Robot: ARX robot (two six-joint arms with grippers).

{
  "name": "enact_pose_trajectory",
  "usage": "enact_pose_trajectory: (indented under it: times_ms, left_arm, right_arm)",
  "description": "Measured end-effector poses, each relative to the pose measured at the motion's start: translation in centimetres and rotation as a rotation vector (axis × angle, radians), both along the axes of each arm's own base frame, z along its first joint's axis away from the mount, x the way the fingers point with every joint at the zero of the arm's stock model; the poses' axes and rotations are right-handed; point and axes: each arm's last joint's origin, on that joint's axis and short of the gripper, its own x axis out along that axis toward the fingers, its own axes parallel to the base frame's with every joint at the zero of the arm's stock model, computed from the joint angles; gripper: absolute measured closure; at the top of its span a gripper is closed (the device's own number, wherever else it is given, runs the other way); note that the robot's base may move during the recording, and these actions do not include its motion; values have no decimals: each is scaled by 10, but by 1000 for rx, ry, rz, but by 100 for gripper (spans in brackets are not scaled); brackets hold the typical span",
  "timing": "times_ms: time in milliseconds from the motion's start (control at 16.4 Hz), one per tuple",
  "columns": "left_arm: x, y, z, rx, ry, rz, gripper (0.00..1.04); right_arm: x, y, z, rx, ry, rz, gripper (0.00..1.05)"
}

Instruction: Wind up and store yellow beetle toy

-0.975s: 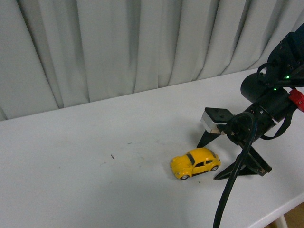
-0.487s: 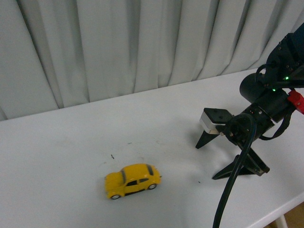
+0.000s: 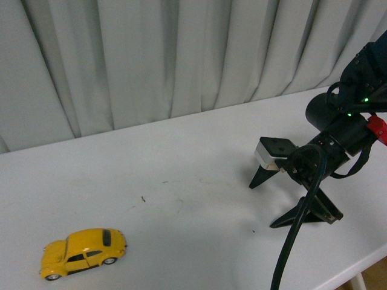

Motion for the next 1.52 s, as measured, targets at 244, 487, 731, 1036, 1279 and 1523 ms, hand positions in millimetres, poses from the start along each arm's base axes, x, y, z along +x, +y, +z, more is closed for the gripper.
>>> enact_pose_trajectory:
  times_ms: [244, 487, 731, 1036, 1279, 1523]
  left_arm:
    - [0, 0, 0, 0, 0, 0, 7]
    - [0, 0, 0, 0, 0, 0, 7]
    - [0, 0, 0, 0, 0, 0, 7]
    - [0, 0, 0, 0, 0, 0, 7]
    - [0, 0, 0, 0, 0, 1, 7]
    - [0, 0, 0, 0, 1, 0, 7]
  right_arm:
    - [-1, 0, -1, 1, -3, -7, 7]
    - [-2, 1, 4, -3, -50, -11, 7]
    - [11, 2, 78, 7, -327, 8, 7]
    - [-21, 38, 230, -179, -906, -68, 16]
    - [-131, 98, 223, 281, -895, -1088, 65]
    - [-208, 104, 175, 520, -687, -1256, 103]
